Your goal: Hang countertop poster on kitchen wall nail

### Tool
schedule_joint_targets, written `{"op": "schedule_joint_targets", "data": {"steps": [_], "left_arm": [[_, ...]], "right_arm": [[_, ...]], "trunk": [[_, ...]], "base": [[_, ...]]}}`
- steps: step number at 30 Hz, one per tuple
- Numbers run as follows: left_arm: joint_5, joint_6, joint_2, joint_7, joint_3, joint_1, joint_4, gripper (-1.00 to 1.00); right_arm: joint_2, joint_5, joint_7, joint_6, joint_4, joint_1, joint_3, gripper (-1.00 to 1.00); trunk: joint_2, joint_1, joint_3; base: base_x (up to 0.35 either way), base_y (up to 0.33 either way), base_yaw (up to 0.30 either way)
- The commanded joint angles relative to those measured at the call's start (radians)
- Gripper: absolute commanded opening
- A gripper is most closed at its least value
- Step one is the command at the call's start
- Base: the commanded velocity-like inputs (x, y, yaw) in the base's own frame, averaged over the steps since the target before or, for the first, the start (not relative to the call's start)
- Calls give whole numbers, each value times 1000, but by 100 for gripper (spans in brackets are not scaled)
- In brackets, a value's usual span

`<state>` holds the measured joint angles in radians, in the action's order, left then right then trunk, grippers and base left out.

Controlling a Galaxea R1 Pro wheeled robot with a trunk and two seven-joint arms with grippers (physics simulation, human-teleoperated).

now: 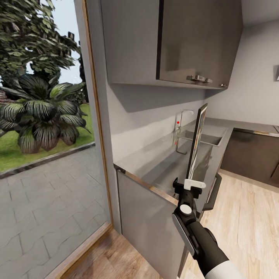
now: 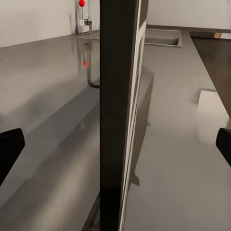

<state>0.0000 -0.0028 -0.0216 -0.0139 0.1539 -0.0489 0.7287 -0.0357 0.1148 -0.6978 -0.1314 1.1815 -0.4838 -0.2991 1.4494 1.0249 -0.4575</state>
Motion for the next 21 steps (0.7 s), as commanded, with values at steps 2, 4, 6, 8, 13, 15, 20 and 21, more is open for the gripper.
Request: {"op": "schedule_joint_targets", "data": {"steps": [2,4,6,8,13,15,20,21], "left_arm": [[0,0,0,-1,1,0,1,100],[0,0,0,-1,1,0,1,100],[0,0,0,-1,1,0,1,100],[0,0,0,-1,1,0,1,100],[0,0,0,-1,1,0,1,100],[0,0,0,-1,1,0,1,100],[0,0,0,-1,1,0,1,100],[0,0,0,-1,1,0,1,100]], "right_arm": [[0,3,-6,-7,1,-1,-3,100],[0,3,-6,-7,1,-1,-3,100],[0,3,-6,-7,1,-1,-3,100],[0,3,-6,-7,1,-1,-4,100],[0,3,-6,-7,1,-1,-4,100],[0,3,-6,-7,1,-1,-3,100],[0,3,-6,-7,1,-1,-3,-100],[0,3,-6,-7,1,-1,-3,-100]], "trunk": [[1,0,-1],[1,0,-1],[1,0,-1],[1,0,-1],[1,0,-1],[1,0,-1],[1,0,-1],[1,0,-1]], "base": [[0,0,0],[0,0,0],[0,0,0],[0,0,0],[0,0,0],[0,0,0],[0,0,0],[0,0,0]]}}
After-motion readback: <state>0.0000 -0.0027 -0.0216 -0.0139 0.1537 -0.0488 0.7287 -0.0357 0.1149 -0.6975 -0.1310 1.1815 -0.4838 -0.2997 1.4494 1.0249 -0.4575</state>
